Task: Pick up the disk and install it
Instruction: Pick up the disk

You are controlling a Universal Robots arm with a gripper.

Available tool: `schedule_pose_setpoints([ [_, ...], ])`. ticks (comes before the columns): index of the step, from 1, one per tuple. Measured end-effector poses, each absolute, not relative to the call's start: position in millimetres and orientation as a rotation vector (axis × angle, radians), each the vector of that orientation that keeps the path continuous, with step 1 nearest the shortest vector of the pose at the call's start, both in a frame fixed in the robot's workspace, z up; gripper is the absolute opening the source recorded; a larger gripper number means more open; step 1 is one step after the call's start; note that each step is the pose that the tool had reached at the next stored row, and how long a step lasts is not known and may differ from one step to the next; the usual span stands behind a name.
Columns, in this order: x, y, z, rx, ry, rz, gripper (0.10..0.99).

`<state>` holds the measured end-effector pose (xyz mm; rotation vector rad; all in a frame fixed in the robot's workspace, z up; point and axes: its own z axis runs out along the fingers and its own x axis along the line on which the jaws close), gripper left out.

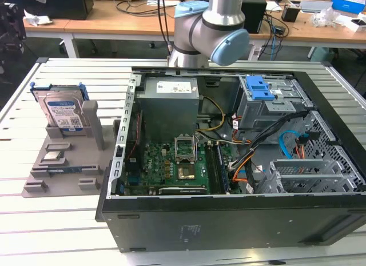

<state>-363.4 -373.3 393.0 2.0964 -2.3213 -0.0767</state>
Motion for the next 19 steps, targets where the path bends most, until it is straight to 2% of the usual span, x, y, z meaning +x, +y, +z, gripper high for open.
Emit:
schedule_pose_setpoints([
  [12, -362.4, -337.8, 393.1, 2.096, -2.321, -0.077, 0.541],
  [19, -362.3, -331.9, 391.9, 2.097, -2.321, -0.077, 0.541],
])
